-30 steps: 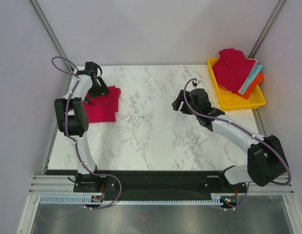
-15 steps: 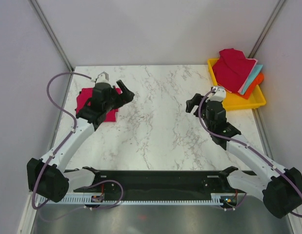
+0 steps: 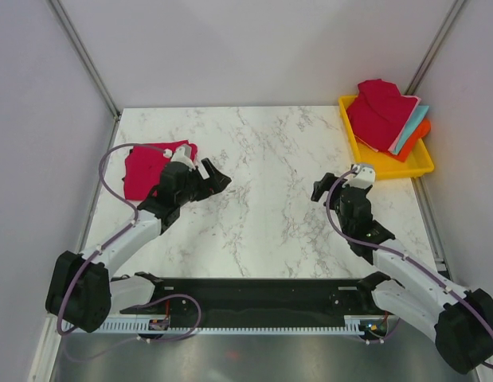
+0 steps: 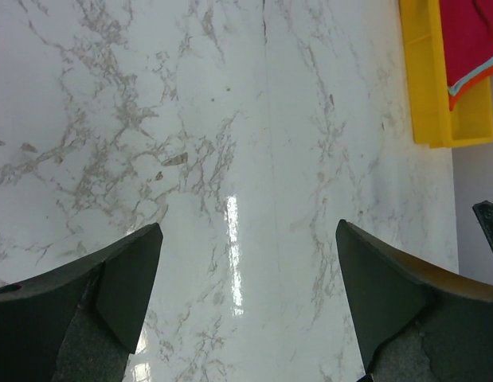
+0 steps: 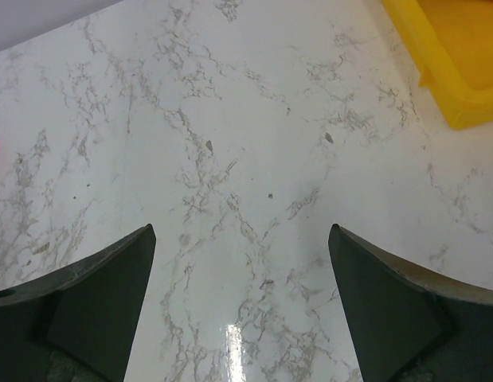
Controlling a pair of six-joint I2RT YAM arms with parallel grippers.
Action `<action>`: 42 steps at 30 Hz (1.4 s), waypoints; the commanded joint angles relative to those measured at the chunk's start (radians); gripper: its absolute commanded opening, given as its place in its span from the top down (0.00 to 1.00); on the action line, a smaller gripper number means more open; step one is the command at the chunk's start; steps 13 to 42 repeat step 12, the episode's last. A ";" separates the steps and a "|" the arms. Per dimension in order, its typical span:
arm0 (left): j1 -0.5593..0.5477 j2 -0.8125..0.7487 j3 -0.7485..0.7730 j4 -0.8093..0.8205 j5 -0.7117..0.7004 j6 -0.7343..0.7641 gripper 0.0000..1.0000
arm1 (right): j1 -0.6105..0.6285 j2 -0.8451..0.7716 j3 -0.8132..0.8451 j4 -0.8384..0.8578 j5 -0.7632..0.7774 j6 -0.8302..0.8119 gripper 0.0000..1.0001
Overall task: Fold and stack the t-shirts
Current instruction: Reset both grippers
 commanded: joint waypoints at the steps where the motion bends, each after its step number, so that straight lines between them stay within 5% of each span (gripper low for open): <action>1: -0.002 -0.018 0.049 0.070 0.041 0.013 0.03 | -0.001 0.032 0.032 0.053 0.066 0.008 0.02; 42: -0.002 -0.064 0.024 0.086 0.064 -0.012 0.03 | -0.001 0.029 0.016 0.097 0.012 -0.008 0.02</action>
